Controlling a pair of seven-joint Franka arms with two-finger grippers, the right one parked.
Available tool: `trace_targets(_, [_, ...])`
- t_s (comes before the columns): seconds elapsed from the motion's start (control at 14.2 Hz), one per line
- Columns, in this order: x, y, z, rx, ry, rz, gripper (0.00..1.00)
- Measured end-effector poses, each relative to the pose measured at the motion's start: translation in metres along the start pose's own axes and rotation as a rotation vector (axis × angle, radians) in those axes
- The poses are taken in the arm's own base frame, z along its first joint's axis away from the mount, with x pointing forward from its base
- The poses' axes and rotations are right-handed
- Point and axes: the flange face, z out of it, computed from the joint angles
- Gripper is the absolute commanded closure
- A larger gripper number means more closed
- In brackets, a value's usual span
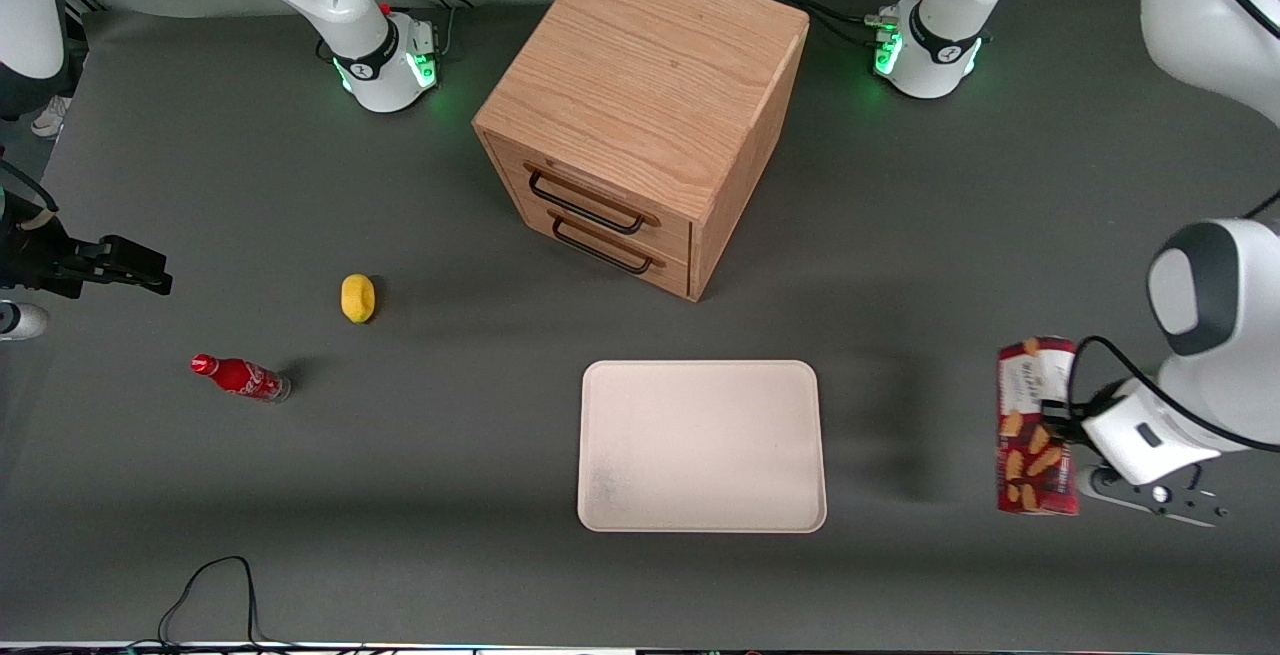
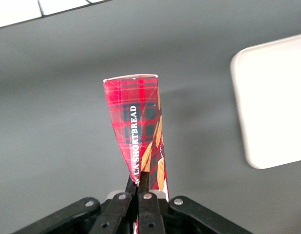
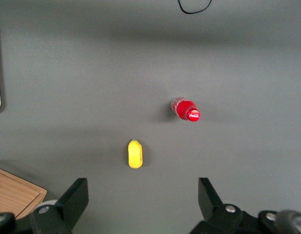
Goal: Place red cookie box on tray
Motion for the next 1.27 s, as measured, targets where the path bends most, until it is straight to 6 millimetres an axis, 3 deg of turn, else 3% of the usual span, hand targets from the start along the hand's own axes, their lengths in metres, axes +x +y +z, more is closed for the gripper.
trace_targets(0.14, [0.005,0.054,-0.002,-0.034,0.011,-0.073,1.0])
trace_targets(0.28, [0.012,0.111,0.01,-0.075,0.033,-0.135,1.0])
trace_targets(0.49, [0.02,0.179,0.061,-0.056,0.057,-0.151,1.0])
trace_targets(0.63, [0.023,0.205,0.105,-0.031,0.07,-0.161,1.0])
trace_targets(0.77, [0.023,0.212,0.146,-0.015,0.086,-0.155,1.0])
trace_targets(0.99, [0.021,0.209,0.177,-0.005,0.074,-0.151,1.0])
trace_targets(1.06, [0.021,0.209,0.177,-0.002,0.074,-0.15,0.01])
trace_targets(1.27, [0.022,0.208,0.175,0.011,0.083,-0.141,0.0])
